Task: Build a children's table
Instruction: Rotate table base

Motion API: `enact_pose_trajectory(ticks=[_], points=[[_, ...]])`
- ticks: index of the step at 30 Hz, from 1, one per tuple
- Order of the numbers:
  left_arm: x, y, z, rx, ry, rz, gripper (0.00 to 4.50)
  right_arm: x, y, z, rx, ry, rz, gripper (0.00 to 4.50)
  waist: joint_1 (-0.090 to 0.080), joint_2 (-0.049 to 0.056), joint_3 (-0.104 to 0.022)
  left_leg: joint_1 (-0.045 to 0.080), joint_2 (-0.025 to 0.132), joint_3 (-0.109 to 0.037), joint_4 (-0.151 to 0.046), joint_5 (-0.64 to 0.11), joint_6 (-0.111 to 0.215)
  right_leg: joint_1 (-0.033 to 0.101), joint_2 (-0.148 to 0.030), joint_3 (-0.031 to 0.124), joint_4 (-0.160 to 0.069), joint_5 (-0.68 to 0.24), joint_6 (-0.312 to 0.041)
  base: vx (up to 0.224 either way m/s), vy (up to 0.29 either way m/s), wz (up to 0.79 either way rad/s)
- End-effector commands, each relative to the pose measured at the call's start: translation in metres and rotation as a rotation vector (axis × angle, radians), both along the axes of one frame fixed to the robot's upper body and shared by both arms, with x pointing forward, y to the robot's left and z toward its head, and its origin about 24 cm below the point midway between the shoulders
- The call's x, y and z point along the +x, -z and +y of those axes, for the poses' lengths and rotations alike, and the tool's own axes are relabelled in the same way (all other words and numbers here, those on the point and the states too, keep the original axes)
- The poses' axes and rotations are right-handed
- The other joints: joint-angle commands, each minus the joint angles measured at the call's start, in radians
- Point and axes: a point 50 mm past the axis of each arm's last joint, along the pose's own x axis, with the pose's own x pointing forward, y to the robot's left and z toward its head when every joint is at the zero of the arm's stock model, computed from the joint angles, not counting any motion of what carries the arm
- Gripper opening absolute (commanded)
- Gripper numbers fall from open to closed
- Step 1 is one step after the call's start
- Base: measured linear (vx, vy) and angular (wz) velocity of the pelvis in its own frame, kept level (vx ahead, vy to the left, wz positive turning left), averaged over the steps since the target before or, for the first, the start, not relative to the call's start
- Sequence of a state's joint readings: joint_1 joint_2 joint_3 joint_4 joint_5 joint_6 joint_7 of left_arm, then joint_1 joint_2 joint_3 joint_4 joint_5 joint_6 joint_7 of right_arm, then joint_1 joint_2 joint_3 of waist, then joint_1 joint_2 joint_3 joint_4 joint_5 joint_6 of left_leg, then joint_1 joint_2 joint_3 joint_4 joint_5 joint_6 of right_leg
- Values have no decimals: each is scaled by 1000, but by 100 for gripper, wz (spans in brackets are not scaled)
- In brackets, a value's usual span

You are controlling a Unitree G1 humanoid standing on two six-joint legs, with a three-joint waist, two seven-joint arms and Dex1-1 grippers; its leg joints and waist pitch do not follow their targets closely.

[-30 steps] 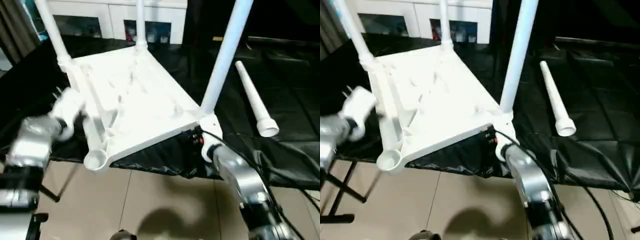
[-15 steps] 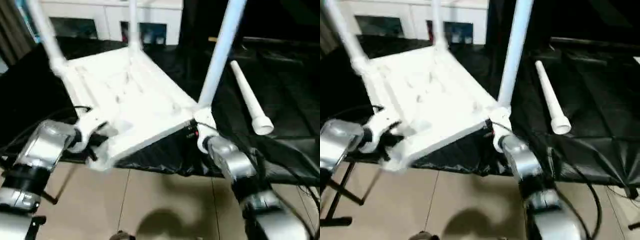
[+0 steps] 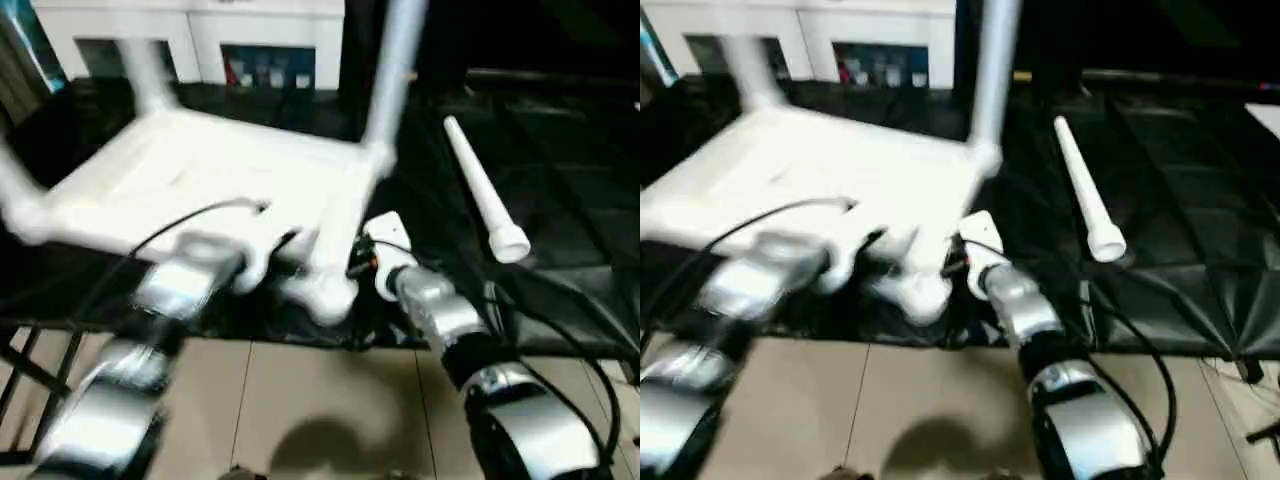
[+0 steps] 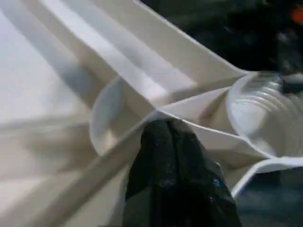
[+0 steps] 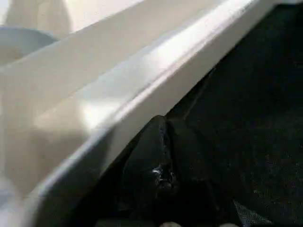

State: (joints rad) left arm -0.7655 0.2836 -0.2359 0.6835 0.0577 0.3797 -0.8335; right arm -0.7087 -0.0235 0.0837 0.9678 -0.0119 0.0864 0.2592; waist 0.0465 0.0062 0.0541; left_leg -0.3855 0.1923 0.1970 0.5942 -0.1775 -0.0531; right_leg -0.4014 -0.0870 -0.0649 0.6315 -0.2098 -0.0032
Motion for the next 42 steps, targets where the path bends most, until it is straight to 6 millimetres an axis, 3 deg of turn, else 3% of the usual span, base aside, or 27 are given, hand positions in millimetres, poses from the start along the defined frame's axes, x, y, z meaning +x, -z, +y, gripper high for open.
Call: enact_pose_trajectory(ticks=[1, 2, 4, 5, 6, 10, 12, 13, 14, 17, 18, 20, 22, 23, 24, 26, 27, 28, 29, 30, 32, 33, 34, 35, 40, 41, 42], points=[[8, 0, 7, 43, -62, -76, 0, 5, -7, -4, 12, 47, -36, 4, 13, 21, -82, 17, 29, -22, -53, -65, 60, 66, -59, 43, -52, 161, -295, 0, 0, 0], [12, -1, 8, 60, -84, -121, 0, 6, -8, -12, 16, 99, -46, 4, 13, 14, -83, 18, 30, -22, -53, -76, 63, 67, -59, 42, -51, 160, -300, 0, 0, 0], [15, -1, 10, 78, -99, -162, 0, 7, -8, -20, 4, 152, -44, 4, 16, 28, -81, 21, 31, -24, -53, -86, 59, 63, -56, 42, -55, 148, -297, 0, 0, 0], [18, -3, 16, 83, -118, -211, 0, 7, -9, -35, -3, 247, -34, 4, 18, 37, -79, 25, 31, -25, -55, -95, 49, 62, -51, 41, -58, 151, -291, 0, 0, 0], [18, -5, 19, 54, -128, -223, 0, 7, -12, -41, 8, 255, -41, 4, 18, 29, -80, 23, 31, -24, -55, -95, 45, 66, -51, 42, -55, 163, -290, 0, 0, 0], [18, -17, 22, -153, -192, -261, 0, 3, -23, -55, 18, 302, -144, 4, 32, 46, -81, 22, 29, -22, -50, -103, 39, 64, -57, 40, -52, 165, -297, 0, 0, 0], [16, -21, 25, -273, -253, -279, 0, 0, -30, -62, 26, 319, -202, 21, 37, 45, -80, 22, 31, -21, -50, -116, 45, 63, -57, 39, -52, 157, -304, 0, 0, 0], [13, -25, 27, -346, -296, -313, 0, -3, -33, -67, 19, 327, -217, 21, 39, 50, -80, 21, 30, -21, -49, -120, 45, 64, -58, 39, -52, 147, -304, 0, 0, 0], [11, -26, 28, -386, -325, -341, 33, -5, -34, -70, 11, 334, -221, 39, 40, 42, -78, 16, 31, -22, -50, -113, 54, 67, -57, 40, -53, 153, -302, 0, 0, 0], [-7, -25, 25, -536, -345, -292, 46, -12, -47, -84, -5, 374, -258, 59, 41, 45, -76, 15, 33, -20, -50, -114, 72, 64, -57, 40, -59, 74, -282, 0, 0, 0], [-14, -25, 21, -541, -346, -308, 76, -15, -53, -88, 1, 383, -279, 80, 37, 28, -75, 16, 33, -16, -51, -115, 75, 61, -52, 41, -64, 40, -270, 0, 0, 0], [-25, -23, 16, -525, -355, -325, 83, -22, -58, -93, 17, 400, -284, 87, 39, 36, -72, 13, 38, -18, -51, -99, 84, 58, -54, 44, -66, 17, -248, 0, 0, 0], [-36, -20, 14, -549, -371, -324, 87, -30, -60, -92, 12, 381, -277, 94, 38, 36, -70, 14, 39, -18, -54, -113, 80, 57, -50, 44, -70, -19, -229, 0, 0, 0], [-39, -20, 15, -571, -381, -324, 99, -33, -61, -90, 15, 378, -283, 106, 35, 37, -67, 15, 35, -17, -57, -147, 67, 50, -48, 43, -79, -87, -212, 0, 0, 0], [-46, -16, 20, -608, -443, -335, 114, -43, -63, -84, 37, 368, -299, 118, 33, 31, -67, 17, 33, -15, -57, -160, 57, 50, -48, 44, -83, -113, -205, 0, 0, 0], [-51, -11, 25, -596, -495, -340, 129, -50, -64, -80, 58, 369, -306, 131, 30, 32, -61, 14, 35, -19, -66, -196, 35, 48, -46, 45, -89, -172, -168, 0, 0, 0], [-58, -6, 30, -563, -540, -355, 134, -58, -62, -75, 78, 367, -299, 138, 27, 23, -61, 15, 34, -18, -66, -205, 30, 45, -46, 46, -93, -192, -156, 0, 0, 0], [-59, -5, 30, -557, -549, -360, 134, -59, -61, -74, 78, 369, -295, 138, 25, 29, -60, 14, 36, -21, -69, -211, 22, 45, -48, 47, -93, -208, -138, 0, 0, 0], [-62, -6, 30, -543, -557, -375, 167, -62, -59, -73, 84, 373, -279, 168, 16, 4, -59, 16, 34, -18, -70, -220, 15, 41, -45, 47, -98, -248, -115, 0, 0, 0], [-64, -7, 30, -534, -560, -384, 167, -63, -58, -73, 83, 377, -267, 168, 16, 4, -59, 16, 34, -18, -70, -220, 15, 41, -45, 47, -98, -248, -115, 0, 0, 0], [-68, -8, 28, -536, -545, -366, 175, -63, -58, -73, 72, 388, -256, 188, 12, 17, -59, 17, 37, -22, -74, -216, -2, 36, -44, 49, -95, -239, -105, 0, 0, 0], [-68, -10, 27, -525, -540, -372, 187, -61, -57, -75, 61, 391, -243, 202, 11, 16, -57, 16, 37, -22, -75, -220, -6, 35, -43, 49, -96, -232, -103, 0, 0, 0], [-68, -11, 27, -517, -537, -378, 201, -59, -57, -76, 54, 392, -234, 210, 7, 5, -56, 16, 36, -22, -76, -230, -12, 36, -41, 49, -94, -221, -100, 0, 0, 0], [-68, -14, 28, -517, -530, -383, 210, -53, -59, -82, 40, 422, -238, 214, 8, 9, -58, 18, 35, -23, -75, -228, -17, 36, -43, 50, -93, -209, -101, 0, 0, 0], [-67, -21, 31, -504, -468, -385, 246, -28, -62, -103, -15, 468, -217, 258, 6, 13, -65, 20, 27, -19, -64, -172, -24, 40, -41, 49, -80, -101, -135, 0, 0, 0], [-65, -25, 34, -505, -473, -370, 253, -19, -64, -106, -14, 456, -206, 265, 12, 20, -66, 20, 25, -17, -61, -155, -20, 41, -41, 50, -77, -68, -146, 0, 0, 0], [-65, -25, 34, -504, -475, -369, 256, -18, -65, -107, -15, 453, -205, 288, 10, 17, -66, 20, 26, -15, -60, -153, -20, 41, -41, 50, -75, -54, -156, 0, 0, 0]])
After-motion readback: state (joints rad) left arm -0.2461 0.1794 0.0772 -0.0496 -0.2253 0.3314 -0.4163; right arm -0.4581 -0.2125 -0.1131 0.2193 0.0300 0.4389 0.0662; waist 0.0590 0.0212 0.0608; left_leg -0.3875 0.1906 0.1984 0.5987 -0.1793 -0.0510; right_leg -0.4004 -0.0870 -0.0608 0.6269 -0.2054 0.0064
